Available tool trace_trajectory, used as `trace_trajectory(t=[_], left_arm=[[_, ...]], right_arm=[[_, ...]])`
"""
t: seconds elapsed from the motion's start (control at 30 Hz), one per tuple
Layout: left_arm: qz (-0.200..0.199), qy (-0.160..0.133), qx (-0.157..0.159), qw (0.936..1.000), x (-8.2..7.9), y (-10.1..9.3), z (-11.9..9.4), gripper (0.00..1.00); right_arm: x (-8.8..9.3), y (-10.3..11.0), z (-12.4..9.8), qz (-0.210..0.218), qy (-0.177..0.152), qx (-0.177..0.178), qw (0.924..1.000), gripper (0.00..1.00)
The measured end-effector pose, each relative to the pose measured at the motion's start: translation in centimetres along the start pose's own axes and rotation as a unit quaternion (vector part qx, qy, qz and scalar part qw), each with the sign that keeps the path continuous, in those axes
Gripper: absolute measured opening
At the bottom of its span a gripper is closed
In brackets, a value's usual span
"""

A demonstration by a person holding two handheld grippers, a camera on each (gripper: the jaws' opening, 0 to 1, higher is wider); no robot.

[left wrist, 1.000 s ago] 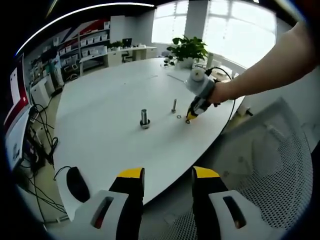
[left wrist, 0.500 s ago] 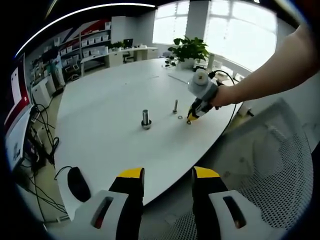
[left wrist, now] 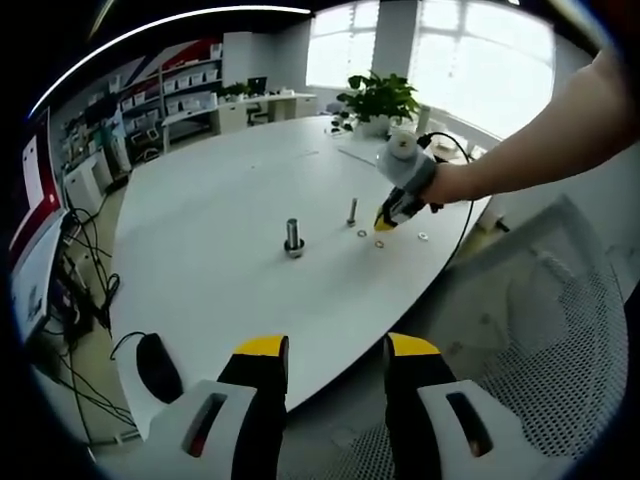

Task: Place the washer onto the threaded stud by aligning its center hole with the stud, sliding it down to the base, and recovering from edge contact or off-axis alignment until the washer reaches the visible bottom stop.

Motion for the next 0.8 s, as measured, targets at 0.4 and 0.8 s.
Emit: trace_trajectory(t=[0.4,0.8], left_arm=[[0.004,0.006,0.006,1.0000,0.1,-0.2,0.2,0.36],[0.005,0.006,0.005,1.0000,0.1,-0.2,0.2,0.36]], right_arm=[[2.2,-2.4,-1.4,0.044,0.005,0.005,0.9990,0.09],[6.0,-2.2,-1.3,0.023,0.045,0.002,0.9987,0.22]])
Point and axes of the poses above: the point that each gripper's makers call its tool centre point, and the gripper's own axes: z roughly forward along the fingers, y roughly to its left, x roughly out of its underside, the point moved 4 cm from there along -z, roughly backward along the fingers, and after that the axes turned 1 degree about y, right-handed, at the moved point
